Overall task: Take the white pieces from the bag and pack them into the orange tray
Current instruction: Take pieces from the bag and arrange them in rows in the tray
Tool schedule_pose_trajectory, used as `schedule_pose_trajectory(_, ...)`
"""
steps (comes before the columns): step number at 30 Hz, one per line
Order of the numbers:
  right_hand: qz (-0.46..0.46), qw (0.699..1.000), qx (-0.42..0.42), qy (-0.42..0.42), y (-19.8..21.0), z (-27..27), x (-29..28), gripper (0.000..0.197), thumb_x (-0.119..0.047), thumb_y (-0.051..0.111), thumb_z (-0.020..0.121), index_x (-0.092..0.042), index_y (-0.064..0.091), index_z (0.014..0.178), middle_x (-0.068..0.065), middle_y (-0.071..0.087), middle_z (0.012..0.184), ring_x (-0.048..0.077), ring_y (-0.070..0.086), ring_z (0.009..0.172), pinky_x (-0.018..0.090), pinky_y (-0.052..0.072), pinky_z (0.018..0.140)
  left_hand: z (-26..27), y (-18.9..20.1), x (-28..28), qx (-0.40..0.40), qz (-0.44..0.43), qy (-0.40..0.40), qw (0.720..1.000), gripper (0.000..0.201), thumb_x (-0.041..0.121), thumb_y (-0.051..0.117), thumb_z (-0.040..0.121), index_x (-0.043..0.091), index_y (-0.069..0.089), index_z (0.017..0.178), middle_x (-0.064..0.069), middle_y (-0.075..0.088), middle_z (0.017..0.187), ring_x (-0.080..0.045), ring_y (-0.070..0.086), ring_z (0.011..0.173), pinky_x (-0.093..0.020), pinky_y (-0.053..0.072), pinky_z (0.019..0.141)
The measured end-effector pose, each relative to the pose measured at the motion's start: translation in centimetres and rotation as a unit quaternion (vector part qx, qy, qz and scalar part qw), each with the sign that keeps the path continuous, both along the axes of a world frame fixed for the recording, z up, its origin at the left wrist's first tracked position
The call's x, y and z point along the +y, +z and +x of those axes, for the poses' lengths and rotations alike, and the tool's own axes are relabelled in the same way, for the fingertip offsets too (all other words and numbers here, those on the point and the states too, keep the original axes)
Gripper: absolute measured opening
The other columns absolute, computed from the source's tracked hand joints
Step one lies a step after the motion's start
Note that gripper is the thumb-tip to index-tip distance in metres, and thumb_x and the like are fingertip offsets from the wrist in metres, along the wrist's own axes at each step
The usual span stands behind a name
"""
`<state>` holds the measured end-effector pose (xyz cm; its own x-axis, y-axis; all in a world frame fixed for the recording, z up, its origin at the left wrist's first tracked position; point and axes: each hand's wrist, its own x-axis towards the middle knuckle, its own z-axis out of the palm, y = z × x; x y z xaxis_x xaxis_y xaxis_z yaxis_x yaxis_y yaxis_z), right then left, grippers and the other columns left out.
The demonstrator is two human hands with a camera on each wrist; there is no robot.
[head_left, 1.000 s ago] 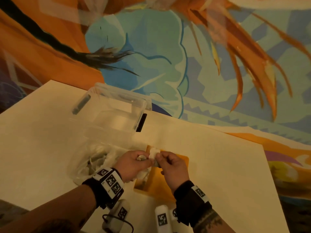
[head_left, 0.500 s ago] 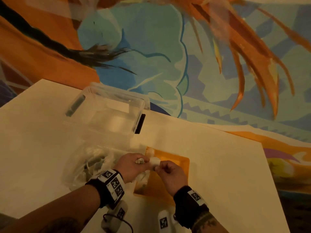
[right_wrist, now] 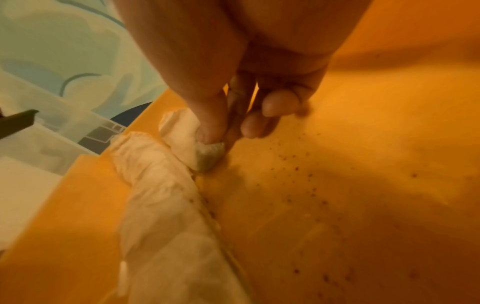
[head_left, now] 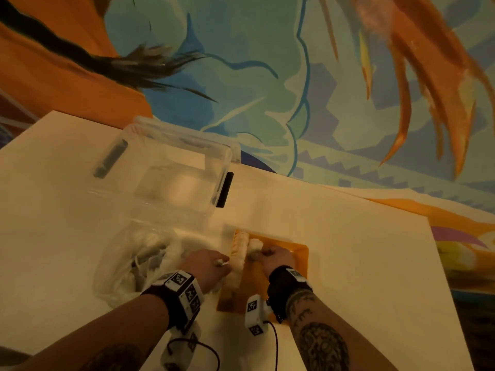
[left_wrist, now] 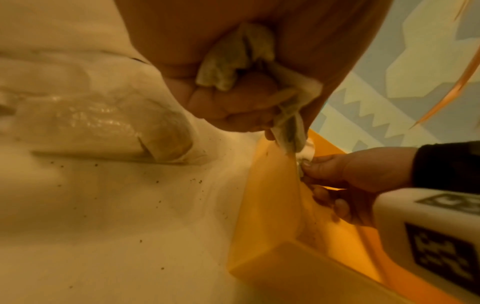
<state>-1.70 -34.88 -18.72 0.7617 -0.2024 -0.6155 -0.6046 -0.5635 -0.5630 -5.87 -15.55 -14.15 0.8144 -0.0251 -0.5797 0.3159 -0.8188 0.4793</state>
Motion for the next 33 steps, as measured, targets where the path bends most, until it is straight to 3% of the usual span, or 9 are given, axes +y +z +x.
schedule_pose_trajectory(7, 0.002, 0.999, 0.014, -0.042, -0.6, 0.9, 0.5, 0.031, -0.035, 0.073, 0.085, -0.023, 0.070, 0.113, 0.001, 0.069, 0.116, 0.023, 0.062, 0.101, 0.028, 0.048, 0.083, 0.3, -0.2, 0.2, 0.011, -0.019, 0.028, 0.999, 0.040, 0.046, 0.064, 0.089, 0.034, 0.064, 0.127, 0.004, 0.066, 0.126, -0.012, 0.064, 0.107, -0.022, 0.048, 0.091)
schedule_pose_trajectory(15, -0.008, 0.999, 0.000, -0.051, -0.9, 1.0, 0.7, 0.031, -0.037, 0.073, 0.085, -0.022, 0.071, 0.112, 0.000, 0.070, 0.113, 0.022, 0.064, 0.101, 0.027, 0.048, 0.083, 0.4, -0.2, 0.4, 0.005, -0.015, 0.026, 1.000, 0.040, 0.048, 0.064, 0.087, 0.031, 0.066, 0.123, 0.004, 0.066, 0.123, -0.014, 0.063, 0.107, -0.031, 0.051, 0.096)
schedule_pose_trajectory(17, -0.002, 0.998, -0.006, -0.056, -0.6, 0.8, 0.6, 0.033, -0.036, 0.073, 0.085, -0.020, 0.069, 0.114, 0.001, 0.069, 0.113, 0.023, 0.064, 0.100, 0.026, 0.047, 0.082, 0.6, -0.2, 0.4, -0.006, 0.007, 0.028, 1.000, 0.034, 0.054, 0.061, 0.086, 0.031, 0.070, 0.109, 0.005, 0.069, 0.113, -0.014, 0.063, 0.101, -0.029, 0.050, 0.089)
schedule_pose_trajectory(19, 0.013, 0.997, -0.011, -0.069, -0.1, 0.4, 0.5, 0.034, -0.034, 0.072, 0.086, -0.018, 0.066, 0.115, 0.002, 0.069, 0.109, 0.020, 0.061, 0.091, 0.027, 0.047, 0.080, 0.7, 0.1, 0.4, -0.033, 0.022, 0.034, 0.999, 0.034, 0.058, 0.055, 0.088, 0.026, 0.069, 0.090, 0.004, 0.069, 0.093, -0.014, 0.063, 0.087, -0.026, 0.046, 0.073)
schedule_pose_trajectory(23, 0.043, 0.997, -0.051, -0.031, 2.9, -1.4, 0.8, 0.027, -0.041, 0.063, 0.090, -0.020, 0.062, 0.107, -0.004, 0.066, 0.101, 0.019, 0.063, 0.090, 0.031, 0.052, 0.081, 0.7, 1.5, -0.3, -0.072, -0.106, 0.155, 0.980, 0.038, 0.056, 0.057, 0.090, 0.021, 0.063, 0.077, 0.001, 0.065, 0.071, -0.016, 0.062, 0.060, -0.023, 0.043, 0.046)
schedule_pose_trajectory(25, 0.127, 0.989, -0.071, 0.012, 5.5, -3.0, 1.3, 0.024, -0.043, 0.058, 0.093, -0.019, 0.064, 0.095, -0.002, 0.071, 0.094, 0.014, 0.067, 0.079, 0.034, 0.055, 0.072, 0.7, 2.4, -1.0, -0.089, -0.166, 0.195, 0.963, 0.040, 0.058, 0.056, 0.089, 0.022, 0.059, 0.072, 0.001, 0.061, 0.062, -0.018, 0.057, 0.050, -0.024, 0.042, 0.045)
schedule_pose_trajectory(28, 0.208, 0.971, -0.092, 0.067, 8.6, -5.2, 1.7, 0.036, -0.048, 0.059, 0.092, -0.013, 0.066, 0.090, -0.003, 0.070, 0.081, 0.009, 0.067, 0.067, 0.027, 0.048, 0.059, 0.3, 3.6, -2.7, -0.109, -0.210, 0.226, 0.945, 0.037, 0.053, 0.054, 0.093, 0.021, 0.061, 0.075, 0.000, 0.060, 0.059, -0.014, 0.052, 0.044, -0.022, 0.040, 0.042)
schedule_pose_trajectory(31, 0.216, 0.966, -0.135, 0.051, 9.8, -6.3, 1.2, 0.033, -0.036, 0.065, 0.092, -0.004, 0.061, 0.087, 0.002, 0.063, 0.074, 0.010, 0.067, 0.063, 0.028, 0.046, 0.056, -0.2, 4.5, -4.4, -0.106, -0.263, 0.257, 0.924, 0.033, 0.051, 0.056, 0.093, 0.020, 0.066, 0.087, -0.007, 0.060, 0.065, -0.018, 0.053, 0.050, -0.023, 0.041, 0.040)
schedule_pose_trajectory(33, 0.240, 0.962, -0.127, 0.020, 10.4, -6.6, 0.4, 0.022, -0.030, 0.066, 0.092, -0.011, 0.061, 0.081, -0.002, 0.062, 0.070, 0.012, 0.066, 0.064, 0.027, 0.044, 0.053, -0.5, 4.8, -5.2, -0.102, -0.299, 0.267, 0.911, 0.034, 0.050, 0.058, 0.092, 0.017, 0.066, 0.088, -0.009, 0.054, 0.063, -0.021, 0.050, 0.050, -0.023, 0.039, 0.039)
